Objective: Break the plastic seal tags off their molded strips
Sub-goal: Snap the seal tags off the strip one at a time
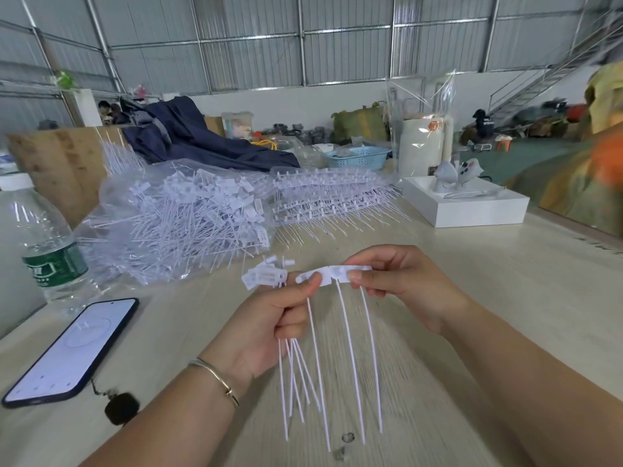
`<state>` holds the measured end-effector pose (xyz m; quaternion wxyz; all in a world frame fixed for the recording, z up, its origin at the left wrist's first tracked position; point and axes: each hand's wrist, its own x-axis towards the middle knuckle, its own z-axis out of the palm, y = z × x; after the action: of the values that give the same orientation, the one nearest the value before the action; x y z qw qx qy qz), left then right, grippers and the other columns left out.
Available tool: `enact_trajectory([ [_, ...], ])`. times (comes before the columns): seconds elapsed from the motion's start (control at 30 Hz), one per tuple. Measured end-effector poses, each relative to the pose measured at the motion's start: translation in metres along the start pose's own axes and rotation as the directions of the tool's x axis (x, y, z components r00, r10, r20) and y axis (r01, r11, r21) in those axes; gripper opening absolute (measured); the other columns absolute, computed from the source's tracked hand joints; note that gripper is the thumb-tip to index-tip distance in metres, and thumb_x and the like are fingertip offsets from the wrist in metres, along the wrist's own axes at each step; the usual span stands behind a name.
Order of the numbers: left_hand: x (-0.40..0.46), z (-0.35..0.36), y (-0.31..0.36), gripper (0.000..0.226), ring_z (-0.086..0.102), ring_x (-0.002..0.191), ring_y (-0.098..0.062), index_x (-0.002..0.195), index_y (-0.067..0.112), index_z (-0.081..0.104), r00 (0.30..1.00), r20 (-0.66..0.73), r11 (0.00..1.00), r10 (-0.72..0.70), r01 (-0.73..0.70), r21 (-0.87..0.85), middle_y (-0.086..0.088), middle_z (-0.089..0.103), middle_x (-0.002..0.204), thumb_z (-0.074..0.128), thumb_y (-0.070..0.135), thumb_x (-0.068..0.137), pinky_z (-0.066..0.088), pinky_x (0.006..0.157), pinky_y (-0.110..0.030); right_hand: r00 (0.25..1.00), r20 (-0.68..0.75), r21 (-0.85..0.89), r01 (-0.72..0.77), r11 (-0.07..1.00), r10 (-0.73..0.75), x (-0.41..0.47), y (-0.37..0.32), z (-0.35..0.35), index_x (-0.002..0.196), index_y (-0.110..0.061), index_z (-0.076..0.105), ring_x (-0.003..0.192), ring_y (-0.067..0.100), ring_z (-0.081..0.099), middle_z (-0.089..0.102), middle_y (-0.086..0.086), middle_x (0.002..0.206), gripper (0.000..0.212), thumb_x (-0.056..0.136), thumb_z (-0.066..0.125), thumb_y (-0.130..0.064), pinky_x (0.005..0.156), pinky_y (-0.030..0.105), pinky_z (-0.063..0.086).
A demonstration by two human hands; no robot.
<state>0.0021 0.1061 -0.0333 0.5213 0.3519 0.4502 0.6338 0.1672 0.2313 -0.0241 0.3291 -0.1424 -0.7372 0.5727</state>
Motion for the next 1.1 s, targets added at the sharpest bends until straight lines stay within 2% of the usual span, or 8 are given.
enact_trajectory([
  [0.07,0.0,-0.001,-0.002,0.02,0.016,0.036,0.0,0.071,0.018,0.064,0.997,0.052,0.998,-0.049,0.051,-0.043,0.008,0.017,0.059,0.083,0.018,0.065,0.012,0.032,-0.013,0.999,0.034,0.045,0.003,0.999,-0.004,0.0,0.0,0.002,0.088,-0.015,0.078,0.06,0.01,0.051,0.065,0.004,0.071,0.02,0.07,0.075,-0.024,0.057,0.021,0.039],
  [0.17,-0.002,0.001,-0.005,0.05,0.02,0.035,0.002,0.101,0.011,0.058,0.983,0.145,0.99,-0.117,0.127,-0.063,0.008,0.02,0.058,0.084,0.025,0.06,0.018,0.029,-0.011,0.993,0.118,0.11,-0.043,0.993,0.03,-0.001,0.002,0.008,0.082,-0.021,0.078,0.062,0.011,0.055,0.068,0.002,0.072,0.015,0.067,0.079,-0.018,0.063,0.024,0.042],
  [0.3,-0.003,0.006,-0.007,0.022,0.02,0.037,0.002,0.075,0.02,0.071,0.966,0.212,0.988,-0.147,0.136,0.067,0.01,0.022,0.053,0.079,0.039,0.068,0.018,0.031,-0.011,0.978,0.203,0.155,-0.079,0.985,0.047,-0.002,0.003,0.014,0.083,-0.018,0.074,0.07,0.014,0.057,0.07,0.002,0.077,0.011,0.074,0.074,-0.011,0.065,0.023,0.044],
  [0.4,-0.002,0.007,-0.009,0.026,0.017,0.04,0.0,0.086,0.018,0.073,0.963,0.214,0.986,-0.166,0.156,0.063,0.007,0.017,0.059,0.075,0.04,0.072,0.015,0.033,-0.012,0.981,0.187,0.154,-0.074,0.985,0.044,-0.003,0.002,0.014,0.085,-0.013,0.069,0.064,0.009,0.057,0.069,0.0,0.074,0.011,0.075,0.072,-0.013,0.064,0.022,0.043],
  [0.57,0.0,0.006,-0.002,0.032,0.019,0.037,-0.002,0.074,0.019,0.052,0.984,0.083,0.987,-0.158,0.159,-0.005,0.007,0.026,0.055,0.08,0.034,0.072,0.014,0.03,-0.014,0.999,0.036,0.07,-0.029,0.997,0.027,-0.001,-0.002,0.011,0.079,-0.007,0.064,0.053,0.008,0.047,0.058,-0.003,0.06,0.012,0.075,0.074,-0.014,0.054,0.018,0.039],
  [0.77,0.003,0.003,-0.003,0.036,0.017,0.04,-0.008,0.051,0.024,0.051,0.963,-0.253,0.981,0.088,-0.04,0.19,0.005,0.024,0.054,0.067,0.016,0.082,0.015,0.035,-0.015,0.999,-0.041,-0.027,-0.024,0.999,0.023,0.001,0.001,0.003,0.082,0.002,0.061,0.047,0.01,0.047,0.053,0.0,0.053,0.011,0.08,0.072,0.004,0.049,0.02,0.038],
  [0.9,0.003,0.005,-0.007,0.024,0.027,0.035,-0.006,0.064,0.017,0.059,0.938,-0.302,0.939,0.169,-0.06,0.339,0.008,0.038,0.048,0.067,0.021,0.087,0.021,0.035,-0.016,0.998,-0.067,-0.052,0.0,0.999,-0.003,0.001,0.002,0.004,0.083,0.0,0.064,0.053,0.014,0.053,0.064,0.009,0.063,0.008,0.082,0.072,-0.002,0.054,0.021,0.045],
  [1.1,0.004,0.003,-0.008,0.011,0.03,0.037,-0.008,0.079,0.01,0.071,0.94,-0.31,0.955,0.144,-0.05,0.292,-0.001,0.049,0.059,0.07,0.019,0.086,0.023,0.036,-0.017,1.0,-0.023,-0.041,-0.014,0.999,0.013,0.0,0.003,0.004,0.091,0.001,0.064,0.056,0.019,0.055,0.073,0.016,0.076,0.011,0.086,0.068,-0.007,0.056,0.023,0.045],
])
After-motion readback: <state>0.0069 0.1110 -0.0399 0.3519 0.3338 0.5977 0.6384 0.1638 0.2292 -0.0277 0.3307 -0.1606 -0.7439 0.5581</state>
